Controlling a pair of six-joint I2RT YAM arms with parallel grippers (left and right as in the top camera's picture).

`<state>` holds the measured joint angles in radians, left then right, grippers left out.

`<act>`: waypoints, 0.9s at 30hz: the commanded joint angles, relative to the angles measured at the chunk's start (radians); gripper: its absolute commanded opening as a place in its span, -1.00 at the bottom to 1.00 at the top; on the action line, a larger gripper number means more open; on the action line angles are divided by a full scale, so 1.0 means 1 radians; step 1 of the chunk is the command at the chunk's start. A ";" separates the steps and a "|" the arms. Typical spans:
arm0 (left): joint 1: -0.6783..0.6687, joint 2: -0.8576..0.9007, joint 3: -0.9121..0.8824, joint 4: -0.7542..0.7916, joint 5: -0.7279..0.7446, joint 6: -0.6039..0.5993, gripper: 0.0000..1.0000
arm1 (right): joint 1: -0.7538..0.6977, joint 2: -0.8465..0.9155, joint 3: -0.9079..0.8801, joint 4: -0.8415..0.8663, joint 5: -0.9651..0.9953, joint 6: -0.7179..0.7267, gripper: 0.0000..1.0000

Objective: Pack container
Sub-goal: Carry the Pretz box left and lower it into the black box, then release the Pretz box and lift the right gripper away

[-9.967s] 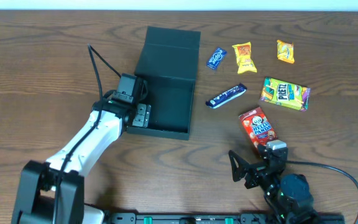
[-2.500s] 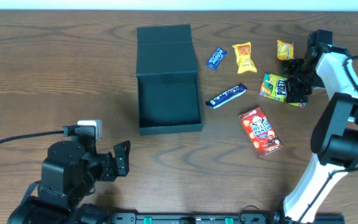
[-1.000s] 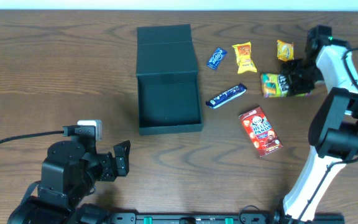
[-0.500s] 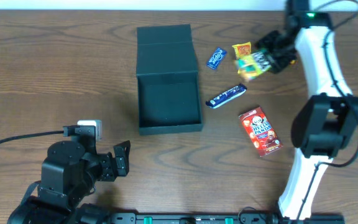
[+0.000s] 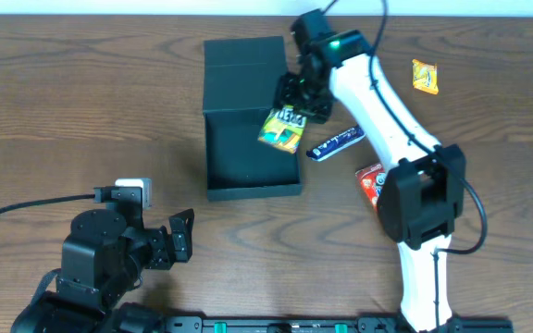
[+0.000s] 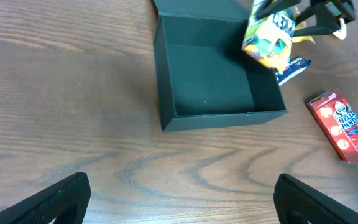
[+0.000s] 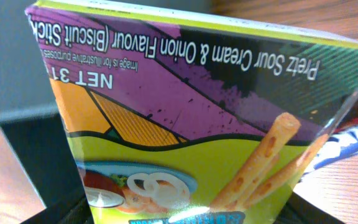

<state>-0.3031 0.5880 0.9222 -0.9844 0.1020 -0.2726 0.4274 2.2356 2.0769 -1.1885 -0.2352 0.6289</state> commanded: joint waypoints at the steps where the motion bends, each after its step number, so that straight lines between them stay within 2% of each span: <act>1: 0.000 -0.001 0.003 0.000 -0.001 0.006 0.90 | 0.039 0.001 0.023 -0.001 0.037 -0.094 0.35; 11: 0.000 -0.001 0.003 0.000 -0.001 0.006 0.90 | 0.104 0.003 0.023 -0.058 0.108 -0.207 0.45; 27: 0.000 -0.002 0.003 0.000 -0.001 0.007 0.90 | 0.119 0.004 0.022 -0.106 0.145 -0.217 0.48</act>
<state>-0.3031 0.5880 0.9222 -0.9844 0.1020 -0.2726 0.5308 2.2356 2.0769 -1.2942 -0.1036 0.4305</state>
